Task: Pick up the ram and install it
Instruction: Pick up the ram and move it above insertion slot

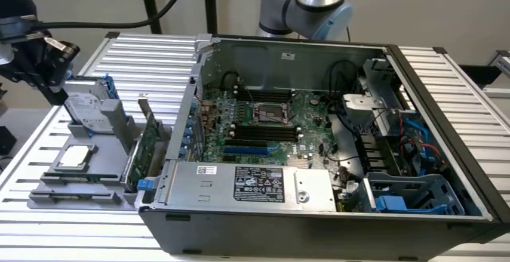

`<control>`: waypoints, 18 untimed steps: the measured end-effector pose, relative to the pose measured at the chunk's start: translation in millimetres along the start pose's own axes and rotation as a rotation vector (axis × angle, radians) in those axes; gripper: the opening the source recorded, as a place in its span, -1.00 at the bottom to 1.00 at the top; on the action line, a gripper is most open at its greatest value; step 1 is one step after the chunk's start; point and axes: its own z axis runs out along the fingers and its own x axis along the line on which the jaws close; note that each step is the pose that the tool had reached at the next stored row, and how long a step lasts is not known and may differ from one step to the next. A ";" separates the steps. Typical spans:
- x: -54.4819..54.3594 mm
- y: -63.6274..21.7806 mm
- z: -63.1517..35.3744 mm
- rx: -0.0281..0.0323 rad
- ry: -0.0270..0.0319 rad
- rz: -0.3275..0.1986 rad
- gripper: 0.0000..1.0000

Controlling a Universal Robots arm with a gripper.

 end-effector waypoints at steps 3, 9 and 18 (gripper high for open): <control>13.3 -2.7 1.5 0.0014 -0.0001 0.000 -1.00; 34.0 -5.2 4.9 0.0082 -0.0005 -0.001 -1.00; 38.3 -5.7 9.8 0.0481 -0.0024 -0.033 -1.00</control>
